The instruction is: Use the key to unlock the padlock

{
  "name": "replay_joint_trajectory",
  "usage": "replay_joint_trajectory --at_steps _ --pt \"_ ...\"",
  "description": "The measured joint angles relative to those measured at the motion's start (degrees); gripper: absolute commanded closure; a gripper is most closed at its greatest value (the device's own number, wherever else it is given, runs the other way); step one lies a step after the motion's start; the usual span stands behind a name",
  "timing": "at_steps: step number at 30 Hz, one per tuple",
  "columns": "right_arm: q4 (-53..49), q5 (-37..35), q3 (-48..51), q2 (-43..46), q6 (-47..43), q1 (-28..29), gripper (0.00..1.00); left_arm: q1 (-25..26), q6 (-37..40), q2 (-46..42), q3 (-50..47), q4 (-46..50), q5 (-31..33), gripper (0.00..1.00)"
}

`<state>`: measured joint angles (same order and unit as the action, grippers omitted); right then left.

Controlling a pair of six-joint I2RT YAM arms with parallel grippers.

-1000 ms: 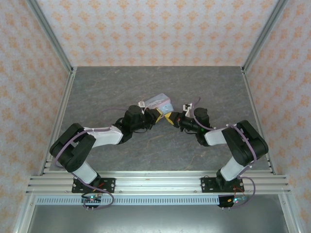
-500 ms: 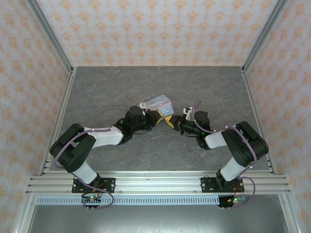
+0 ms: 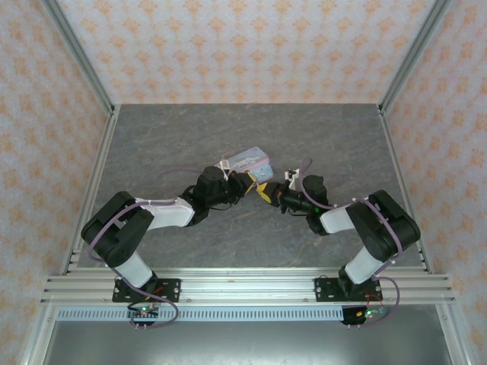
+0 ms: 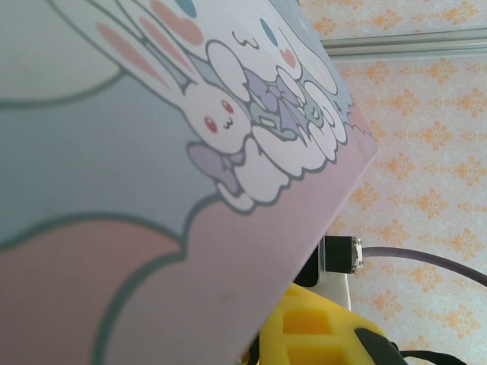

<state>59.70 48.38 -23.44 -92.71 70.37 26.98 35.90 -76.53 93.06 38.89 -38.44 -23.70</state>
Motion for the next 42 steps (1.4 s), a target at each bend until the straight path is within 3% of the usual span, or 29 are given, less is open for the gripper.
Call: replay_joint_trajectory --at_steps 27,42 --pt "-6.23 6.67 0.35 3.39 -1.97 -3.82 1.00 0.15 1.55 0.00 0.00 -2.71 -3.50 1.00" --pt "-16.63 13.73 0.74 11.50 -10.32 -4.33 1.00 -4.17 6.19 0.00 0.07 -0.57 -12.13 1.00"
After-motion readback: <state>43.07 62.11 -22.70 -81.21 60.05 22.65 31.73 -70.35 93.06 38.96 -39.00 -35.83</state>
